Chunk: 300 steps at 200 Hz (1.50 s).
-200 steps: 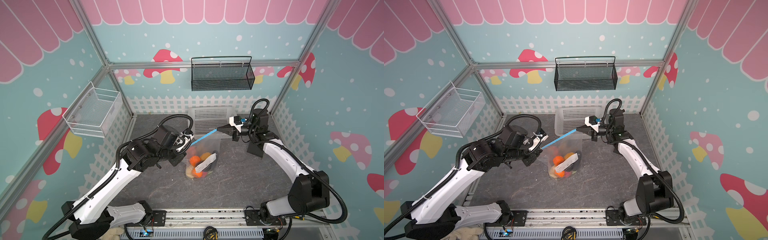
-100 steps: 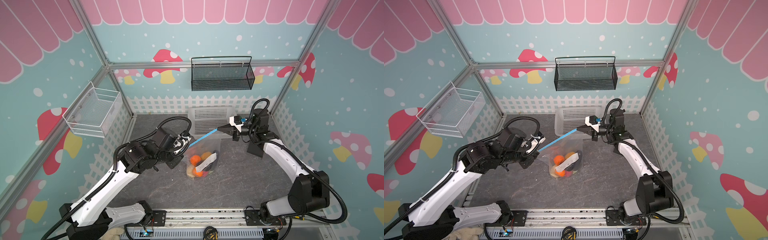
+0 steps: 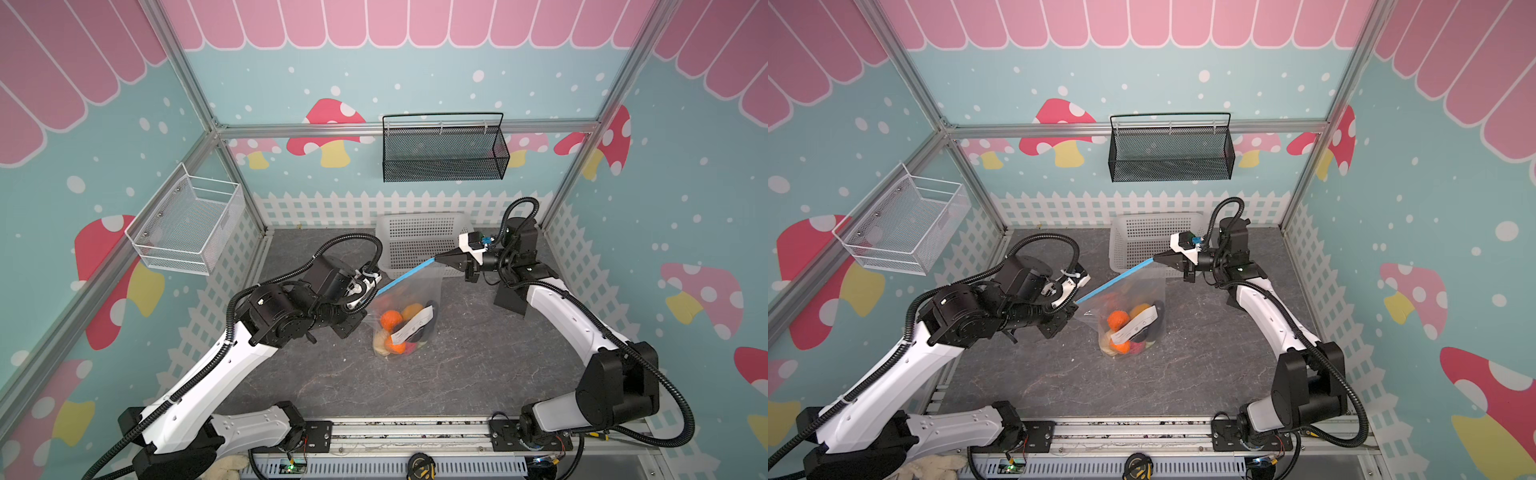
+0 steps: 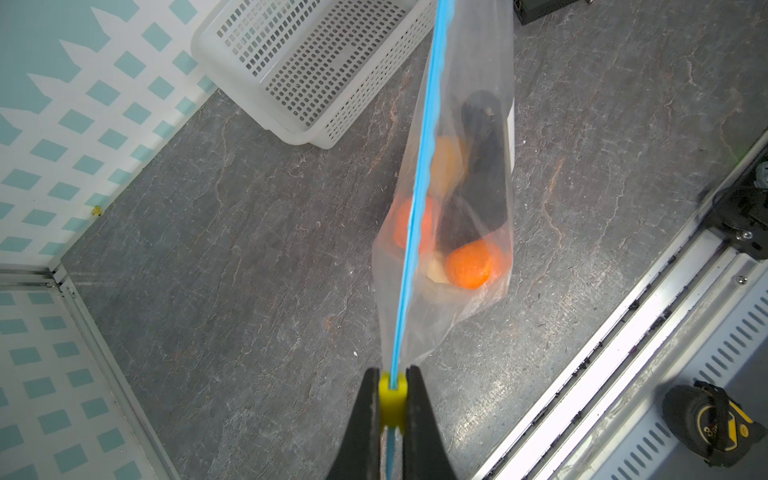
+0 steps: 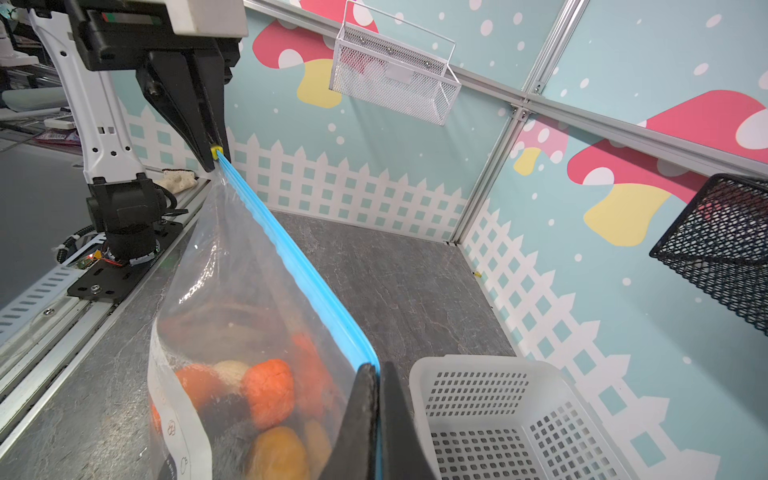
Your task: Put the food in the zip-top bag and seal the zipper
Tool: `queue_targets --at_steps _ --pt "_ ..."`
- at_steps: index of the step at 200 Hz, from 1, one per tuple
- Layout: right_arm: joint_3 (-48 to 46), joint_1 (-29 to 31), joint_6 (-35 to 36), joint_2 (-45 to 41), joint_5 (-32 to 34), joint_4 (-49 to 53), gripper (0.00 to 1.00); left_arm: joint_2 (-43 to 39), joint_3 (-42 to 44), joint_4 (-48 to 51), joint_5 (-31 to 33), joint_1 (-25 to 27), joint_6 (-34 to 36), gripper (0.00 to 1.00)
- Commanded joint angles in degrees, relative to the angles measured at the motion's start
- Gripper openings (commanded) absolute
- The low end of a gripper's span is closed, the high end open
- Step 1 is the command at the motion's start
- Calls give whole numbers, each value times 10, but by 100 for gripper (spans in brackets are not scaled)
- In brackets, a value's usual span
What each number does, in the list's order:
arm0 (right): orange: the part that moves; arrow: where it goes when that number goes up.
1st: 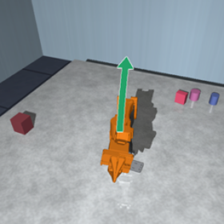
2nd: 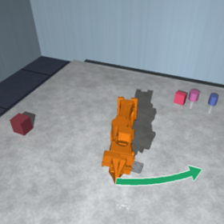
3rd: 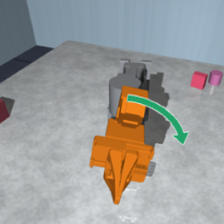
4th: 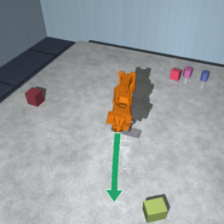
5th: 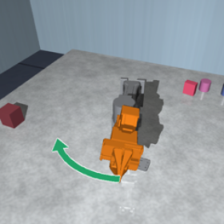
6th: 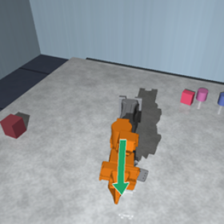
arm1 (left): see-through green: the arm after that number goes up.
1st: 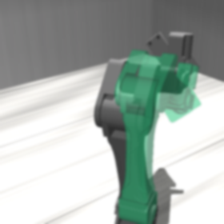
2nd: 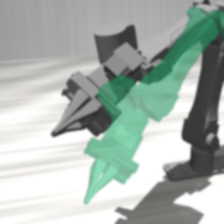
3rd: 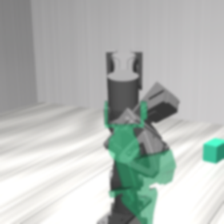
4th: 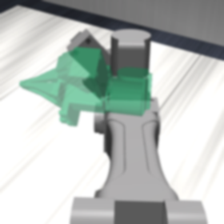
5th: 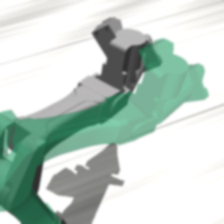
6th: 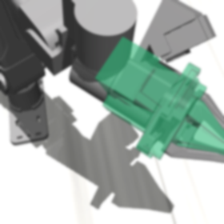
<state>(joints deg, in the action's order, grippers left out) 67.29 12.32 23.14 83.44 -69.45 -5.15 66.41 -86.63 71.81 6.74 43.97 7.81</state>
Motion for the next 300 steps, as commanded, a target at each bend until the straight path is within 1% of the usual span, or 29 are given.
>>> queue_targets --at_steps 1,11,20,25,36,49,54,67,79,96,117,141,153,169,209,244,256,273,280,300 --pt "1 -14 18 -11 18 -5 0 -18 8 66 17 0 -7 1" --pt "0 -13 19 -11 16 -5 0 -18 7 65 14 0 -8 6" --pt "-1 -13 20 -10 11 -7 0 -12 4 65 6 1 -9 16" --pt "-2 -12 20 -10 6 -7 0 -8 -2 65 -2 1 -9 20" --pt "-3 -10 20 -11 -5 -8 0 9 -28 64 -19 2 -10 28" --pt "-6 -4 18 -14 -8 -12 0 42 -74 58 -25 3 -23 41" --pt "-7 -2 17 -15 -8 -16 0 56 -93 56 -33 2 -28 44" --pt "-8 3 16 -16 -9 -20 0 94 -148 48 -55 2 -33 48" --pt "-7 7 13 -14 -7 -20 0 124 -180 27 -61 2 -39 53" --pt "-4 11 13 -12 -6 -20 0 159 -209 -5 -70 2 -36 58" --pt "-1 16 10 -10 -5 -20 0 202 -234 -23 -76 2 -22 58" --pt "1 19 10 -10 -2 -19 0 237 -247 -24 -85 0 -13 56" --pt "2 19 10 -12 -2 -19 0 247 -248 -23 -85 -1 -12 53" --pt "1 20 9 -12 -2 -19 0 256 -246 -24 -85 -7 -13 47" --pt "-1 22 9 -13 -1 -19 0 261 -241 -24 -87 -15 -17 26" --pt "-1 23 10 -13 1 -19 0 253 -233 -24 -84 -16 -21 12" --pt "-1 23 9 -13 2 -19 0 250 -231 -24 -84 -16 -20 9" --pt "0 23 4 -13 3 -20 0 249 -227 -23 -84 -15 -18 1" --pt "2 23 -2 -13 7 -19 6 250 -228 -22 -82 -16 -20 0" --pt "-1 24 -33 -25 29 -13 37 251 -231 -20 -80 -16 -26 0"
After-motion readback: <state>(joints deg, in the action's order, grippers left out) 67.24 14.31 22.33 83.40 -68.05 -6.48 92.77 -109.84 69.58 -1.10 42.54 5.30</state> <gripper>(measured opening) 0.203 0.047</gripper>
